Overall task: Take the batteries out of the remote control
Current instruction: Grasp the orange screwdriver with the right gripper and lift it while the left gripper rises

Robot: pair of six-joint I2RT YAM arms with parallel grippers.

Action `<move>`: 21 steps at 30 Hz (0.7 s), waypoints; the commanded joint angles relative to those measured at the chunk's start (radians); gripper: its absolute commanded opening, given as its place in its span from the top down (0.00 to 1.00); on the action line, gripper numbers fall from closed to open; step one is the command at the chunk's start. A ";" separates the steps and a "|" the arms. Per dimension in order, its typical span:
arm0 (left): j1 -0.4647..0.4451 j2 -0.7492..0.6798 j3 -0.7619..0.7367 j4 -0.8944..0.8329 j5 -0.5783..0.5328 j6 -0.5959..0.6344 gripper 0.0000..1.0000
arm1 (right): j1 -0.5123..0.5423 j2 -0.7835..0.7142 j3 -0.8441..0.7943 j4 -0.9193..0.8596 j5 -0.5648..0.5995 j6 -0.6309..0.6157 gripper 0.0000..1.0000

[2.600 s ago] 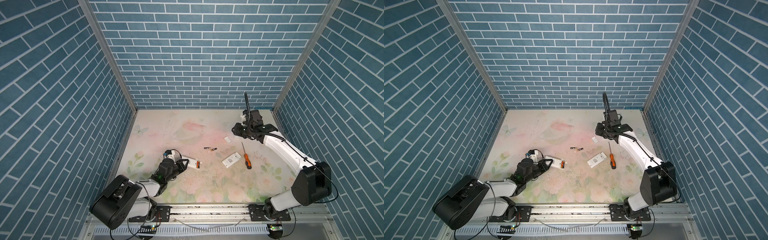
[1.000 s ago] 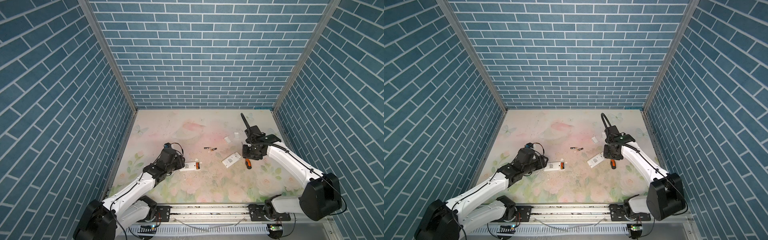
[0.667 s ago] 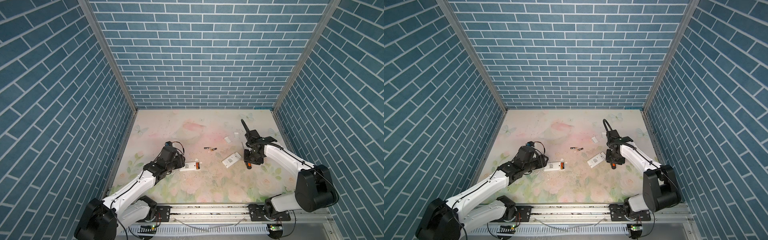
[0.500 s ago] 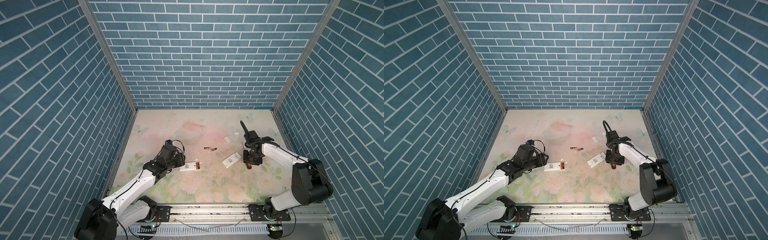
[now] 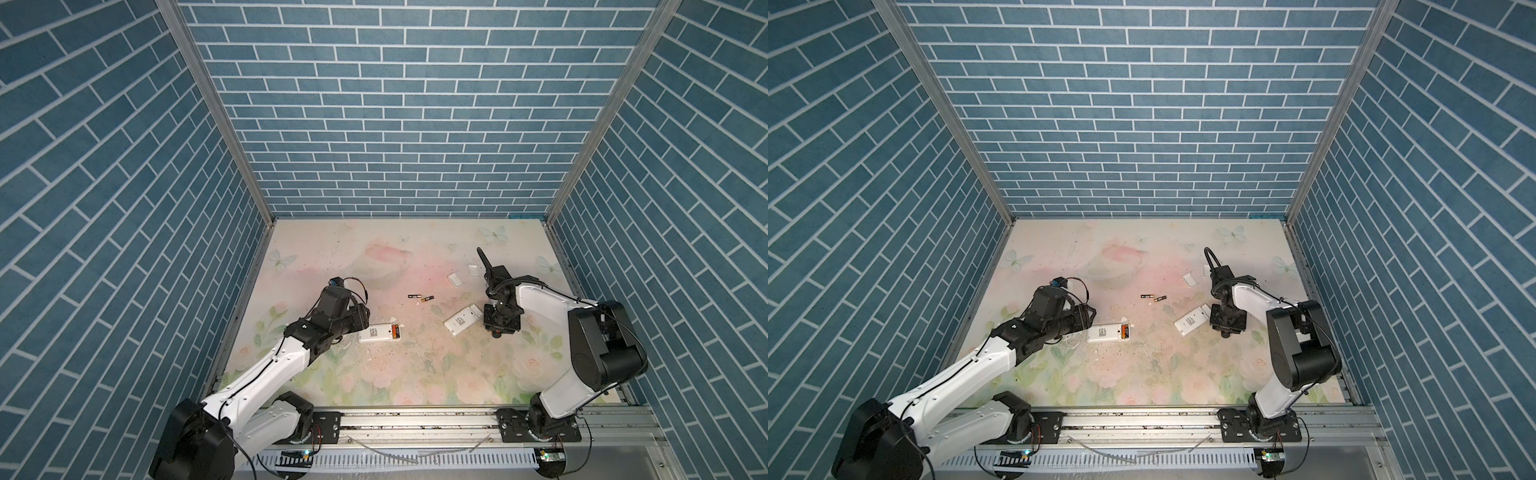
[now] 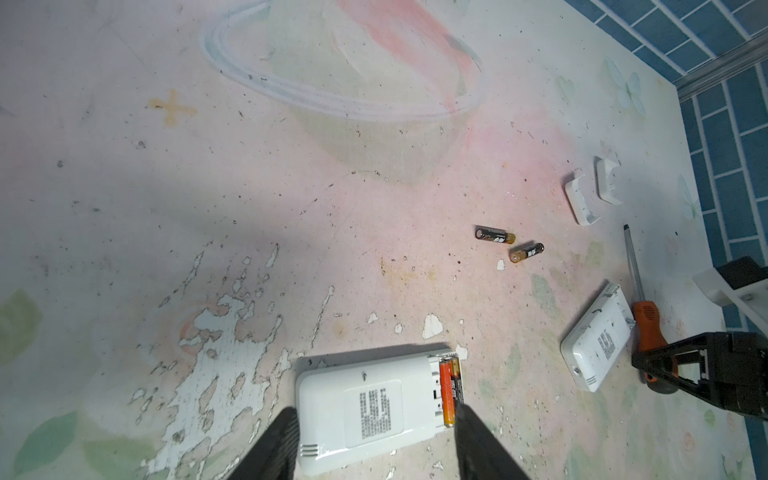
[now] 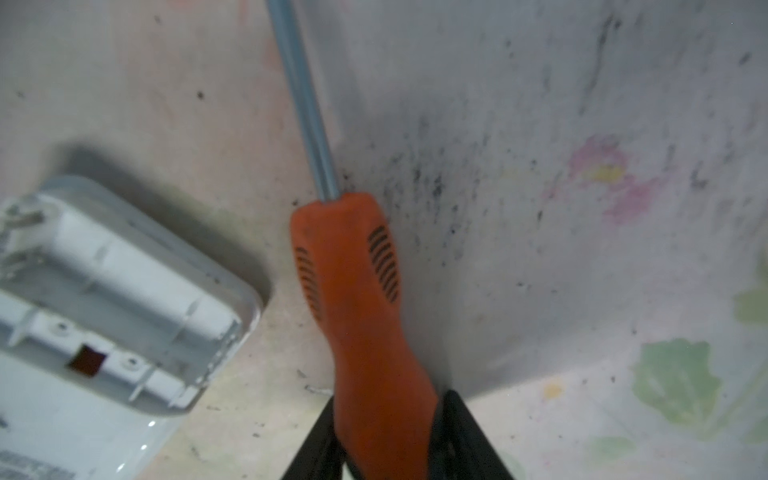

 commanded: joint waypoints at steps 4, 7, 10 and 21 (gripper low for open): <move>0.016 0.036 0.063 0.002 0.066 0.015 0.38 | -0.008 -0.022 -0.028 0.010 0.007 -0.014 0.90; 0.019 0.066 0.095 0.016 0.131 0.014 0.37 | -0.007 -0.091 -0.022 -0.029 0.013 -0.019 0.97; 0.020 0.103 0.101 0.089 0.210 -0.011 0.36 | 0.000 -0.190 -0.017 -0.052 -0.018 -0.029 1.00; -0.030 0.307 0.145 0.561 0.416 -0.153 0.39 | 0.201 -0.348 0.098 -0.014 -0.228 -0.073 1.00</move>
